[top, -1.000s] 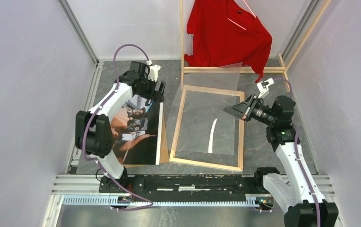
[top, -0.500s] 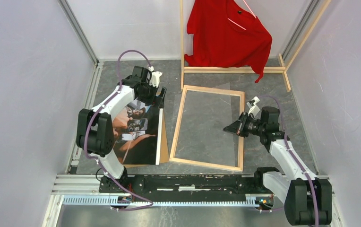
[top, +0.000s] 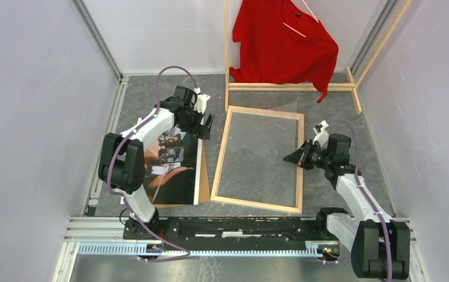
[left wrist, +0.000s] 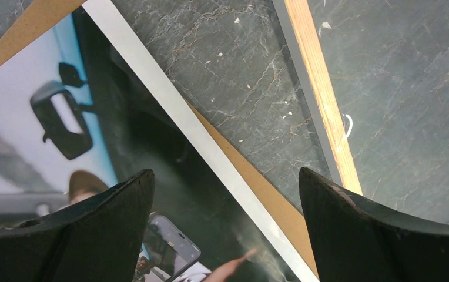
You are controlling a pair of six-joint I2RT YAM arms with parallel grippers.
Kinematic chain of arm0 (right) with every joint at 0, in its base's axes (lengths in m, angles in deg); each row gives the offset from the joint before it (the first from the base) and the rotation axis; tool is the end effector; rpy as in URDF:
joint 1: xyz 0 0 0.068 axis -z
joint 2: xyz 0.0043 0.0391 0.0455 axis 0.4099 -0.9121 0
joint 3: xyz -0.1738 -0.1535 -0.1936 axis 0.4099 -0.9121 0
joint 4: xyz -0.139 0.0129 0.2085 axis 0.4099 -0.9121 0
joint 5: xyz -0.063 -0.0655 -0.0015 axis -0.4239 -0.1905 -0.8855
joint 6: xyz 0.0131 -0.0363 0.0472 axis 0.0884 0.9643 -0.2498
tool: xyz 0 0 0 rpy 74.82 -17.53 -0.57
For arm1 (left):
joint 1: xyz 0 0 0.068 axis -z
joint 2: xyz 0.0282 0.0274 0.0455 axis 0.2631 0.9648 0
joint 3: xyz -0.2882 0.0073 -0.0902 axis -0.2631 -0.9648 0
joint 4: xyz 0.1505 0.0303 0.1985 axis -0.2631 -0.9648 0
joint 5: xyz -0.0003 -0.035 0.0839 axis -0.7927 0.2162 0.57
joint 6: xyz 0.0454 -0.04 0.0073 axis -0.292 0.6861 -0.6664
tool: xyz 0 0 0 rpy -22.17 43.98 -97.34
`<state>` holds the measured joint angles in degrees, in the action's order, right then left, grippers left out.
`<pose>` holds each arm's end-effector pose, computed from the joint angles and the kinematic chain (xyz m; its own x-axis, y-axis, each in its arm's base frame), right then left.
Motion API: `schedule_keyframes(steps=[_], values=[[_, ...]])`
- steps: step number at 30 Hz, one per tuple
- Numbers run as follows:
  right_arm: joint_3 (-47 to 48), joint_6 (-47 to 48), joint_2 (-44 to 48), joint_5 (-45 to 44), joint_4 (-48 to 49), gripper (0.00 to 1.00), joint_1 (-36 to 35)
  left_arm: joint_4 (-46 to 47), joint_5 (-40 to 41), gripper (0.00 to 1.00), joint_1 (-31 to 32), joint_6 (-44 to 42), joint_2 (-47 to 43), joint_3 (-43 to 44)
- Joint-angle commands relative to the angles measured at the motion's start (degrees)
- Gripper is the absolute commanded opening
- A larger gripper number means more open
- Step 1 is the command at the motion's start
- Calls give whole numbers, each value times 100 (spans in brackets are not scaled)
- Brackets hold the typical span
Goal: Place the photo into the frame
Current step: Place the photo frame item in the photo frame.
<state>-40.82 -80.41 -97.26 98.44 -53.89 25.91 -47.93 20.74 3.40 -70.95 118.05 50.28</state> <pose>0.1699 0.0248 0.2145 -0.7968 0.4288 -0.4258 -0.0648 0.6399 0.7657 0.3429 -0.1282 0.2484 -0.7423 0.4179 -0.5237 0.5598 0.8164 -0.1420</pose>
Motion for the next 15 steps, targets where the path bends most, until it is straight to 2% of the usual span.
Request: schedule_keyframes(steps=[1, 15], values=[[69, 182, -115, -121, 345, 0, 91, 179, 35, 97, 4, -238, -11, -18], [40, 437, -408, 75, 296, 0, 213, 181, 134, 97, 57, -278, 33, -10]])
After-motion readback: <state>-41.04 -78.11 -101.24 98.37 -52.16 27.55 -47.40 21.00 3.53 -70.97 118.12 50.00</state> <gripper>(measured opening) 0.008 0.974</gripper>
